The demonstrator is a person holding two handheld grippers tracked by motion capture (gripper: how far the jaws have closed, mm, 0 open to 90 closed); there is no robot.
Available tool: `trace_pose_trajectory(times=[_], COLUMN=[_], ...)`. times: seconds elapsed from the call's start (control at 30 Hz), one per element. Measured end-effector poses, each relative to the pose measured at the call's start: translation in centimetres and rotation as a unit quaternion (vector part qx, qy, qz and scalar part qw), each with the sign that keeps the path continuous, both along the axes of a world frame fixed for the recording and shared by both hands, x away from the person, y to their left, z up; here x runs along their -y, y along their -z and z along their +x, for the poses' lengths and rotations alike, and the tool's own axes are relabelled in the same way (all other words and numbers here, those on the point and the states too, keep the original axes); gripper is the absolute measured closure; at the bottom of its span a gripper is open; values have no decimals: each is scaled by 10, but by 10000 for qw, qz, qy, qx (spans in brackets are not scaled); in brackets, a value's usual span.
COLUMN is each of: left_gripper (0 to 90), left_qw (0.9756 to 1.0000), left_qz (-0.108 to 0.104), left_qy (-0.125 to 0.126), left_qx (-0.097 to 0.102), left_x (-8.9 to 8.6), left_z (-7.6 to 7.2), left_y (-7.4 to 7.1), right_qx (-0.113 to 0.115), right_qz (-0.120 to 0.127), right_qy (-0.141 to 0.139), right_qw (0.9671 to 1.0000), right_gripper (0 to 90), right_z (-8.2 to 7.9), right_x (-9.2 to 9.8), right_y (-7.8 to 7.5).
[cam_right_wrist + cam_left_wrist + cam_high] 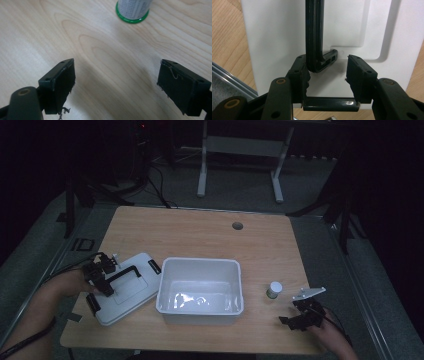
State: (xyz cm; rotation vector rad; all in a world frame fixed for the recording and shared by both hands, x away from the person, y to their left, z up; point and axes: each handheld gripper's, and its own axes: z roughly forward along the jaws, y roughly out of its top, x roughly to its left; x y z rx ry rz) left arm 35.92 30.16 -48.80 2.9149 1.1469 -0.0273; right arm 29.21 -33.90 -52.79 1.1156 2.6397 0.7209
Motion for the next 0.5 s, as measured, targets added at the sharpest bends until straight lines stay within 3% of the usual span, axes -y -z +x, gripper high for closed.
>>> trace_pose_trajectory(times=[0.1, 0.23, 0.27, 0.3, 0.37, 0.43, 0.5], left_gripper=[518, 518, 518, 518, 518, 518, 518], left_qw=[10000, 10000, 10000, 10000, 10000, 10000, 10000], left_qz=[-10, 47, 47, 50, 45, 30, 53], left_qy=[-28, -27, -27, -10, -41, -43, -34], left_qx=[-10, -33, -33, -36, -30, -21, -15], left_x=[-1, -4, -4, -4, -5, -5, -6], left_z=[-1, -2, -2, -2, -3, -3, -3], left_y=[0, 1, 1, 1, 0, 0, 0], right_qx=[-107, -529, -529, -721, -827, -912, -958], right_qz=[-92, -438, -438, -654, -903, -1074, -1146], right_qy=[-102, -376, -376, -491, -629, -832, -912], right_qw=[9998, 9969, 9969, 9940, 9905, 9865, 9846], right_gripper=[140, 140, 140, 140, 140, 140, 141], right_z=[2, 6, 6, 7, 8, 9, 9], right_x=[-3, -10, -10, -14, -18, -21, -23], right_y=[-2, -4, -4, -5, -7, -10, -12])
